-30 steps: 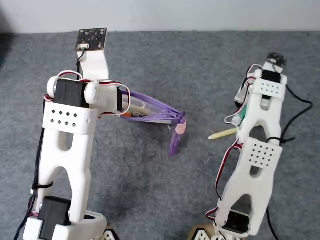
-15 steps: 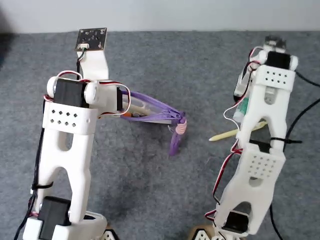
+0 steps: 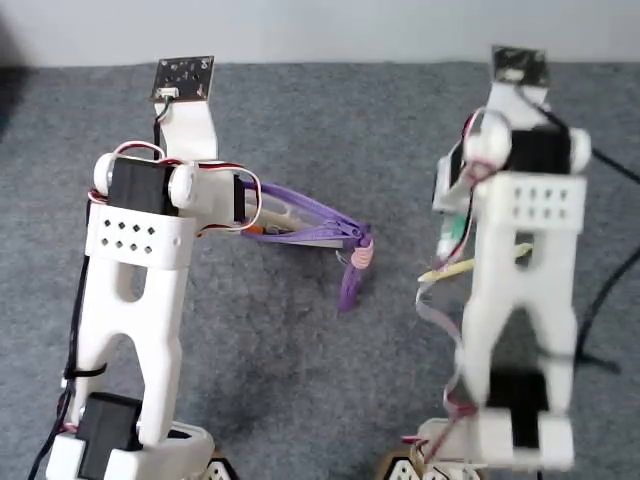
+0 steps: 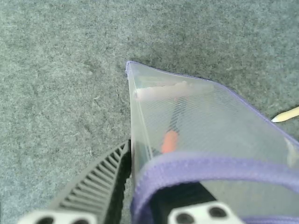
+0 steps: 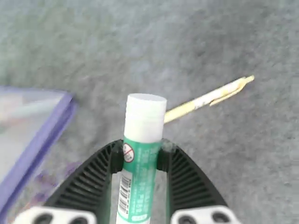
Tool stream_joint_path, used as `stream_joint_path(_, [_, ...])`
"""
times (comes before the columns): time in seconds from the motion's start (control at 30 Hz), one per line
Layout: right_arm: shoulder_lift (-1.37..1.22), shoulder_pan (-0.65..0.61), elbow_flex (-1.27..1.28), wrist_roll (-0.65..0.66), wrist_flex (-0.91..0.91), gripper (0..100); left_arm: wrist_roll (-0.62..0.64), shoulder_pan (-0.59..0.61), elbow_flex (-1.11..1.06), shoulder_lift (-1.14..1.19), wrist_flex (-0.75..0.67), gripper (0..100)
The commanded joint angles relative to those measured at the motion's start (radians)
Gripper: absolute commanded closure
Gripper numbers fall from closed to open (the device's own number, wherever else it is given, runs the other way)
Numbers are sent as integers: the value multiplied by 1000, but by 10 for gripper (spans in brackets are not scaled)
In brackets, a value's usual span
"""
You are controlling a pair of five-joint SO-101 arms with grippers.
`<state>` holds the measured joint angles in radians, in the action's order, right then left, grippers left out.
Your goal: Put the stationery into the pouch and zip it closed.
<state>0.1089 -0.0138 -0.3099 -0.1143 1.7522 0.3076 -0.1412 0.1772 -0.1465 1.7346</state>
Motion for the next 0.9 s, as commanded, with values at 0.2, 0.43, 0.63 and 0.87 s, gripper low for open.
stream_joint_path(0.2, [570,-280,384,-141,-325,991,8,-14,22,0,17,987])
stream_joint_path(0.43, [820,-463,680,-137,-730,991,8,-14,22,0,17,987])
stream_joint_path(0.63, [886,-522,887,-124,-1092,991,8,-14,22,0,17,987])
stream_joint_path(0.87, [886,-588,1057,26,-1391,991,8,-14,22,0,17,987])
